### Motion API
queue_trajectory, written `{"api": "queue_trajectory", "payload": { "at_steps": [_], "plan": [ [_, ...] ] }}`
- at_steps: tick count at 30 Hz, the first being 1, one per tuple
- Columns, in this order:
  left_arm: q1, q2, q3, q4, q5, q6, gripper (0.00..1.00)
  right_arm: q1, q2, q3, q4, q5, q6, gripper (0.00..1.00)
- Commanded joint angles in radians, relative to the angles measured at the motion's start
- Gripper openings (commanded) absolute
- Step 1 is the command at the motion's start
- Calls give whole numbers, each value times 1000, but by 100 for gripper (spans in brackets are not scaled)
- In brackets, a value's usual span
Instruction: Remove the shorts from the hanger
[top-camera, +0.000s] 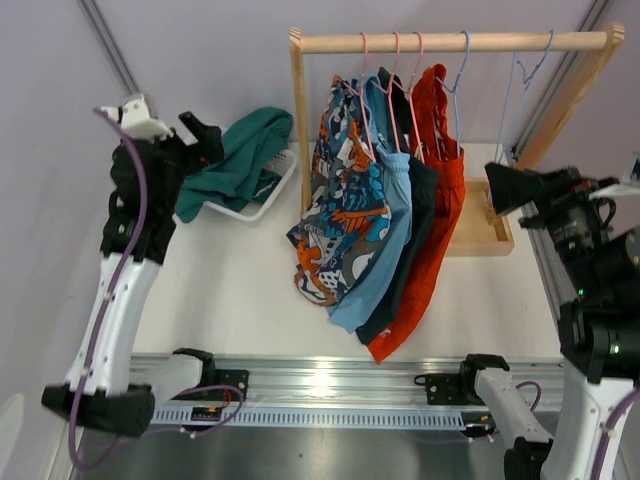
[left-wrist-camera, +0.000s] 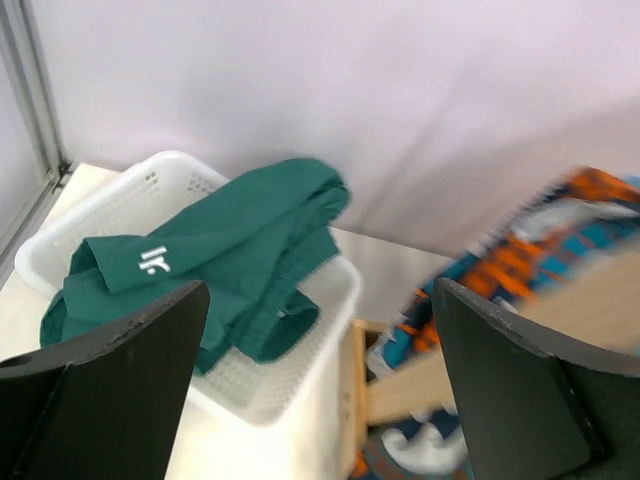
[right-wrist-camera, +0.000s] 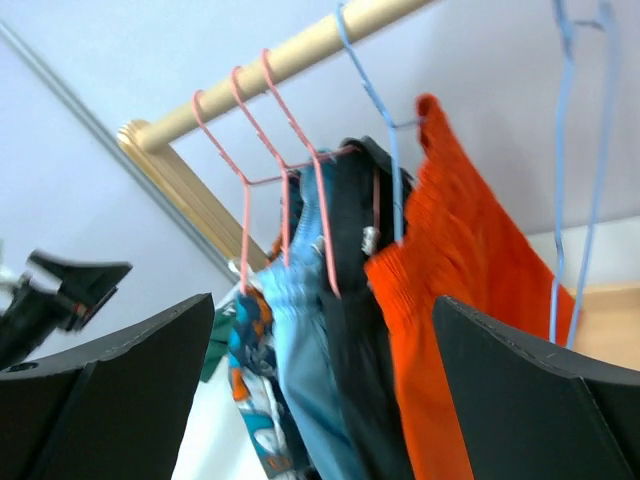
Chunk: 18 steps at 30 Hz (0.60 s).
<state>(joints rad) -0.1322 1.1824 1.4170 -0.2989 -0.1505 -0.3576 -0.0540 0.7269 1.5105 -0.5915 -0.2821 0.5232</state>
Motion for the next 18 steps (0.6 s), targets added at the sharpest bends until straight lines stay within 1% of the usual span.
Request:
{"api": "queue_trajectory", "payload": {
  "at_steps": [1,4,5,8,9,10,13,14,18],
  "plan": [
    [-55,-142,-197,-40,23,15,99,-1,185,103,114,-104,29,99],
    [-101,-245,-309,-52,25,16,99,16,285,201,110,-92,12,99],
    [-109,-303,-355,-62,31,13,99,23,339,218,111,-86,-5,99],
    [-118,-390,-450,-91,45,20,99,51,435,279,105,-40,-32,99],
    [-118,-405,-460,-98,45,28,99,51,457,292,104,-31,-34,99],
    [-118,-417,-467,-106,40,38,99,90,479,303,101,-16,-35,99],
    [-118,-445,-509,-117,35,63,99,135,542,326,102,32,-54,99],
    [-118,-449,-524,-118,37,68,99,169,552,326,102,52,-61,99],
    [-118,-458,-575,-97,58,72,99,223,589,306,113,133,-91,95]
  ]
}}
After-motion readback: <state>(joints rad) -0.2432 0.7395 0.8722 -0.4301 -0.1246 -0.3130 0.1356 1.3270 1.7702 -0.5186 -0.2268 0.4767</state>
